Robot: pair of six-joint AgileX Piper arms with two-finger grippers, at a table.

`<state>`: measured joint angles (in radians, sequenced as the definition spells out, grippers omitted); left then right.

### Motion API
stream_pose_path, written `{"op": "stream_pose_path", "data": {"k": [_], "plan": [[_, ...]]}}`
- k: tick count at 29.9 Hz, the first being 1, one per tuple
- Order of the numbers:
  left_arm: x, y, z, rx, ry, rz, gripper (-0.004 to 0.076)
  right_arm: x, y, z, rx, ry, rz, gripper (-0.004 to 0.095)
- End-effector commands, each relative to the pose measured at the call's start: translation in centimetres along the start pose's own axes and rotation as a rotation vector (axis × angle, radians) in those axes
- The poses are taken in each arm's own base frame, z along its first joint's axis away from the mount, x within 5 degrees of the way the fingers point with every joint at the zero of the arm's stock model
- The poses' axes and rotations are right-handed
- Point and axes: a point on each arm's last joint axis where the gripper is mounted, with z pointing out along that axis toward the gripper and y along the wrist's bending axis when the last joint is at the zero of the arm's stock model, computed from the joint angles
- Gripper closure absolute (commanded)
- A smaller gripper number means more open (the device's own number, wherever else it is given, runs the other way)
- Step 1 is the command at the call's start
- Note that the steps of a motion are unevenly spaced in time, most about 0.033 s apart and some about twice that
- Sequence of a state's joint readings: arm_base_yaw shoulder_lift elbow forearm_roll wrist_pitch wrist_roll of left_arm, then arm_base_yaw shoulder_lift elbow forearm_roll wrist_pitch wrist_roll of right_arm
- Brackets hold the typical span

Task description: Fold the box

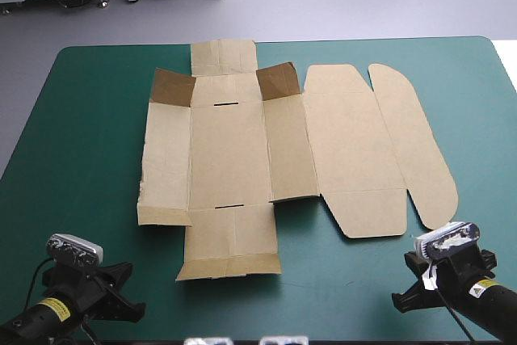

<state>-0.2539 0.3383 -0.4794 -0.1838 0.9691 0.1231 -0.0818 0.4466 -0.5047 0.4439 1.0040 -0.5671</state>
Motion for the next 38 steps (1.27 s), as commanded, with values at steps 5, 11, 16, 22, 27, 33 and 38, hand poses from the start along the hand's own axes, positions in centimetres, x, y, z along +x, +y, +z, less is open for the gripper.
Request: {"op": "stream_pose_path", "data": {"k": [5, 11, 16, 22, 27, 33, 38], "plan": [[-1.3, -0.1, -0.5, 0.01, -0.076, -0.008, 0.0733, -1.0, -0.1, -0.5, 0.018, -0.068, -0.007, 0.0926], [-1.3, -0.1, -0.5, 0.01, -0.076, -0.008, 0.0733, -1.0, -0.1, -0.5, 0.018, -0.068, -0.007, 0.0926], [-1.3, -0.1, -0.5, 0.01, -0.076, -0.008, 0.0733, -1.0, -0.1, -0.5, 0.018, -0.068, -0.007, 0.0926], [-3.0, -0.6, -1.0, 0.061, -0.172, -0.055, 0.0733, -1.2, -0.2, -0.5, 0.03, -0.086, -0.007, 0.0926], [-6.6, -0.7, -1.8, 0.064, -0.197, -0.057, 0.0733, -1.4, -0.3, -0.5, 0.037, -0.103, -0.005, 0.0926], [-11.8, 0.1, 0.6, 0.018, -0.085, -0.028, 0.0733, -1.5, -0.4, -0.5, 0.049, -0.121, -0.005, 0.0926], [-15.6, 1.0, 4.5, -0.002, 0.005, 0.017, 0.0731, -1.5, -0.4, -0.5, 0.047, -0.12, -0.004, 0.0926]]}}
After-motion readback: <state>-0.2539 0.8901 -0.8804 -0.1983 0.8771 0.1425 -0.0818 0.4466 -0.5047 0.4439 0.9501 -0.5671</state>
